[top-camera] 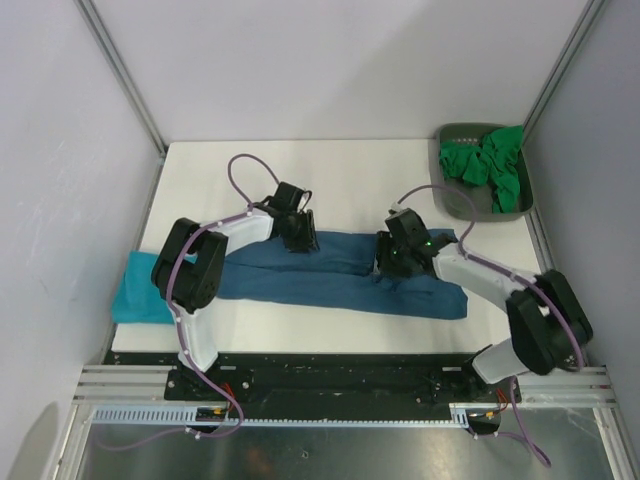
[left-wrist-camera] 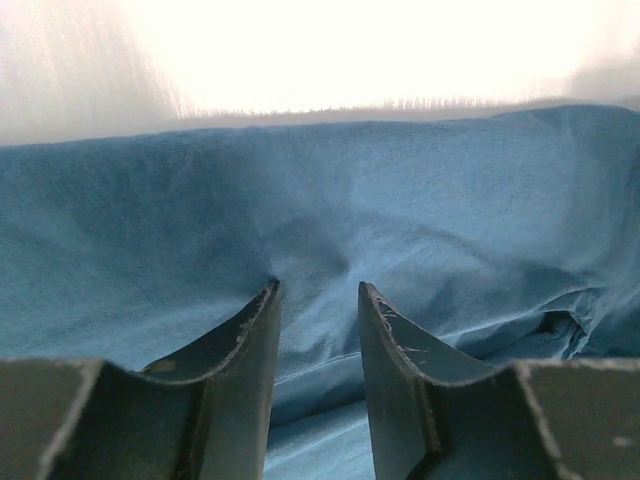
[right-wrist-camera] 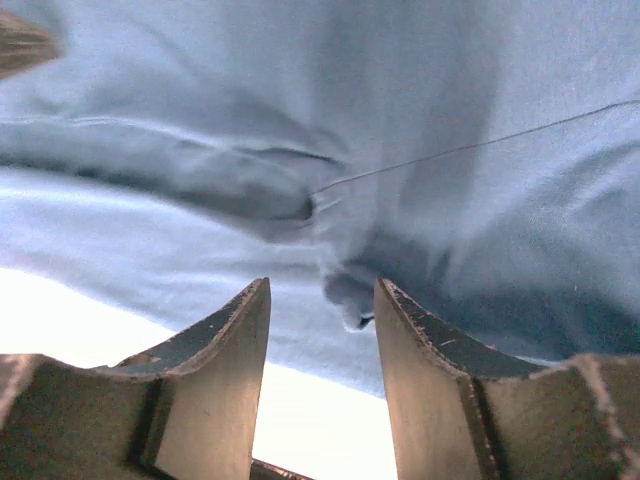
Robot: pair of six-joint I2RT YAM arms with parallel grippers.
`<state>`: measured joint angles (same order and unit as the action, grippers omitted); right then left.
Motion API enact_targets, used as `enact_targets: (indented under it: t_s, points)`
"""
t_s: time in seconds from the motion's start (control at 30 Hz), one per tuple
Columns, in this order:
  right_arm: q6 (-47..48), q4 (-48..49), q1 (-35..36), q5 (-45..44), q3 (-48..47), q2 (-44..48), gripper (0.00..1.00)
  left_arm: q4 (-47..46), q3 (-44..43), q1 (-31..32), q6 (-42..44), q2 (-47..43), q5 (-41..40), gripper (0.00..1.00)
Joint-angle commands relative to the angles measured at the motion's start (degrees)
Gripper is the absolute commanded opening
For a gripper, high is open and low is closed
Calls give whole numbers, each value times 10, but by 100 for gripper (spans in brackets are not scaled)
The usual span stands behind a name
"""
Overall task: Fold and stack the t-shirts
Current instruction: Fold the other side of the tshirt into a rectangle
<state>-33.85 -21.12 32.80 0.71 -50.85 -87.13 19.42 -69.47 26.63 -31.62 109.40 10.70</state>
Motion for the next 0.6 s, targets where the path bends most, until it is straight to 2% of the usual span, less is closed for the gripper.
enact_targets:
  t_s: [0.0, 0.2, 0.4, 0.57]
  points:
    - [26, -12, -13, -13, -5, 101, 52, -6, -23, 8, 24, -5, 14, 42]
    - [30, -101, -81, -90, 10, 161, 50, -6, -27, 36, 33, -44, 29, 45]
    - [26, -78, -150, -82, 66, 163, 47, -6, -48, 86, 28, -44, 52, 46]
    - [15, -74, -151, -75, 96, 146, 40, -6, -72, 130, 21, -21, 59, 46]
